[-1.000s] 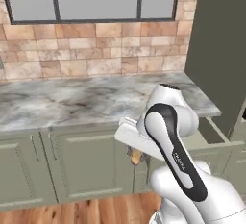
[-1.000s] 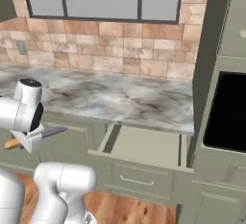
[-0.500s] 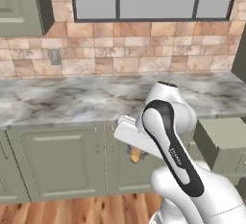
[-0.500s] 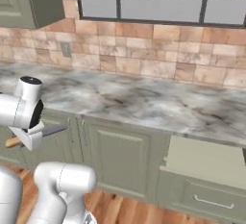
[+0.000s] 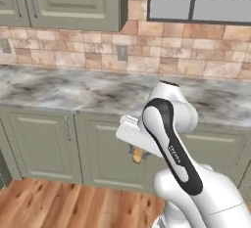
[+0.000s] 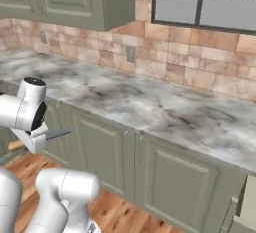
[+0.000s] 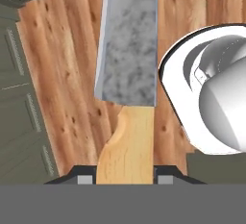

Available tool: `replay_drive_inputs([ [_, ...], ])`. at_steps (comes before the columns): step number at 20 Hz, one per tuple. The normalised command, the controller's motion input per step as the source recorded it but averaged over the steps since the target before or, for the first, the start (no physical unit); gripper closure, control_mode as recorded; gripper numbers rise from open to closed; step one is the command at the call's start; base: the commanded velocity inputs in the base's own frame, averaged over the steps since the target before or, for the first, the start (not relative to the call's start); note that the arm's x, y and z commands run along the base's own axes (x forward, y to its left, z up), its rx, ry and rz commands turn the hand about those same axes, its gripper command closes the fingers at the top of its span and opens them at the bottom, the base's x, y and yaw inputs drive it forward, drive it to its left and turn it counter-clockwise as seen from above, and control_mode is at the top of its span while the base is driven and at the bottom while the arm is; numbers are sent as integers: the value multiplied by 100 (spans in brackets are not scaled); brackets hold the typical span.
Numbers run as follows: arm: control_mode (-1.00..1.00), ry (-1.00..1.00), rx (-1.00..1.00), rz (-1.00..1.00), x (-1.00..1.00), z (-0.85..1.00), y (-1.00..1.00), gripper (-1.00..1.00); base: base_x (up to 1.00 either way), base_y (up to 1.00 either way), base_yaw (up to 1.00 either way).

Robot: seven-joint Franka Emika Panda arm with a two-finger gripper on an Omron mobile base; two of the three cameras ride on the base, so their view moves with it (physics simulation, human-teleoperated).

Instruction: Pick up the knife from the drawer and place it on the cutting board. Then place the meat from the plate to the cutting board.

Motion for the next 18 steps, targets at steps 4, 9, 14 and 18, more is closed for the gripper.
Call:
replay_drive_inputs([
  [4,100,0,0,0,0,0,0,100,5,43,48],
  [9,100,0,0,0,0,0,0,100,4,33,48],
  [14,100,0,0,0,0,0,0,100,5,33,47],
  [18,100,0,0,0,0,0,0,100,7,36,47],
])
